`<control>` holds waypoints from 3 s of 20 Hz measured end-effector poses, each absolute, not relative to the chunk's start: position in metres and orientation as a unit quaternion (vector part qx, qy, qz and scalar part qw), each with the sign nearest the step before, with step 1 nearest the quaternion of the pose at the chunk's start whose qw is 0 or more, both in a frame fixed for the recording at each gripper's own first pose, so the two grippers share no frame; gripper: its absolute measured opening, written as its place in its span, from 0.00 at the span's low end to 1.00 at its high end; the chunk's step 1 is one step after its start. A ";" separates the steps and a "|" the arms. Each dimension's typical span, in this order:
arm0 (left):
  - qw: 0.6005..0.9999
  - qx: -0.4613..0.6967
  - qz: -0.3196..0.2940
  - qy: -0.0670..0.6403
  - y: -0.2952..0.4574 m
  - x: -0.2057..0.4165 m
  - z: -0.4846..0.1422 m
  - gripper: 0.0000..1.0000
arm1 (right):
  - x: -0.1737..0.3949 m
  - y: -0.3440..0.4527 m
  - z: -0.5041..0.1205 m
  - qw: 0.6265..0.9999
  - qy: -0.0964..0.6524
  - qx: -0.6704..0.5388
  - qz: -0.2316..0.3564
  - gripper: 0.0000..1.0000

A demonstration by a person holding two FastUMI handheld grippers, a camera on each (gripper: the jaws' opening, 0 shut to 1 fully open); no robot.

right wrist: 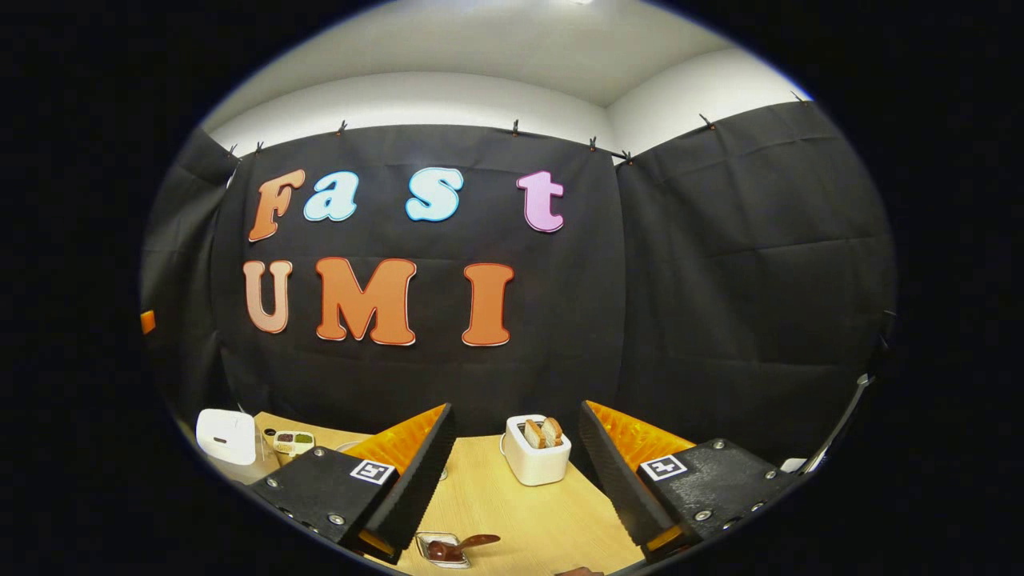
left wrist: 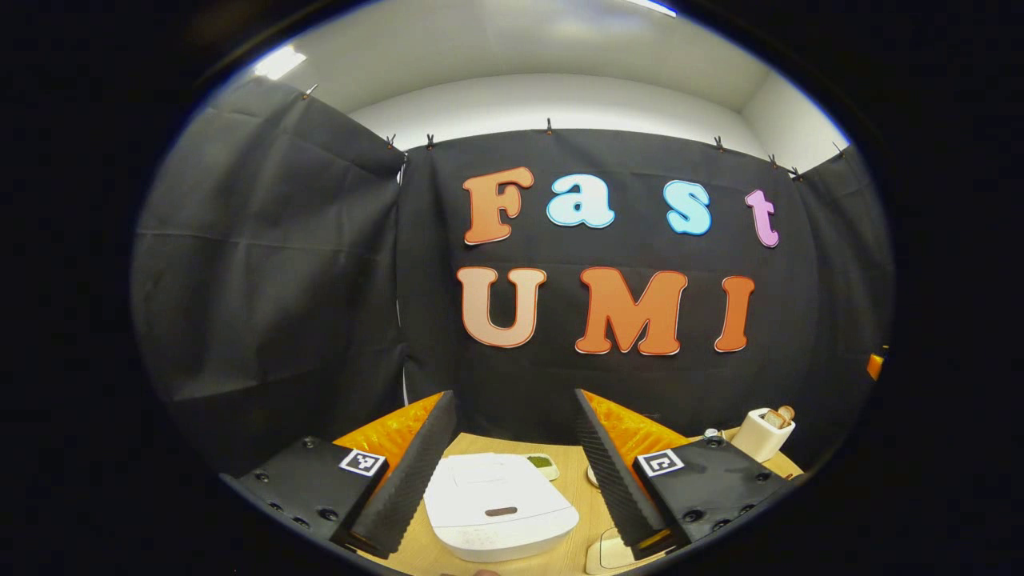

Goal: Close the left gripper, press the button to open the rice cooker; take a wooden spoon from the chopstick holder with the right hand, scoop a spoonful of rice and pour it into the rice cooker, then put the wooden spoon back into the chopstick holder.

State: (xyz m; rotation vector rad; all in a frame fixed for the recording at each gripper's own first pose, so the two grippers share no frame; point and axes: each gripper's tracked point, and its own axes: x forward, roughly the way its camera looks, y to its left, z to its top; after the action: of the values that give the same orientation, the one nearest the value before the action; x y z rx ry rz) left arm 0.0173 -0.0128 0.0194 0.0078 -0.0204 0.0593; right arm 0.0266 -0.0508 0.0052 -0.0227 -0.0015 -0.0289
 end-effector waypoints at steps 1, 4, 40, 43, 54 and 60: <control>1.000 0.003 0.027 -0.010 -0.017 0.017 0.019 0.99 | 0.029 -0.052 0.004 1.000 0.000 -0.011 -0.014 0.96; 1.000 0.002 0.027 -0.005 -0.021 0.018 0.017 0.99 | 0.035 -0.051 0.001 1.000 0.005 -0.005 -0.006 0.96; 0.991 0.020 -0.047 0.125 -0.014 0.063 -0.054 0.05 | 0.055 -0.011 -0.014 0.999 0.009 -0.039 0.015 0.97; 0.984 0.029 -0.045 0.169 -0.005 0.077 -0.086 0.04 | 0.058 -0.009 -0.024 0.999 0.019 -0.039 0.017 0.96; 0.962 0.009 -0.065 0.266 -0.006 0.113 -0.181 0.05 | 0.049 -0.025 -0.042 0.998 0.039 -0.046 -0.006 0.97; 0.945 -0.003 -0.051 0.324 0.010 0.116 -0.242 0.05 | 0.040 -0.035 -0.056 0.996 0.064 -0.060 -0.020 0.97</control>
State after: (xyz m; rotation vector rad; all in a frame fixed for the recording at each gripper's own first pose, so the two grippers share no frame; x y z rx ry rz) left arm 0.1164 0.0098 -0.2423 -0.0069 0.6607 -0.1036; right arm 0.0405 -0.0351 -0.0564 -0.1199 0.1288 -0.0404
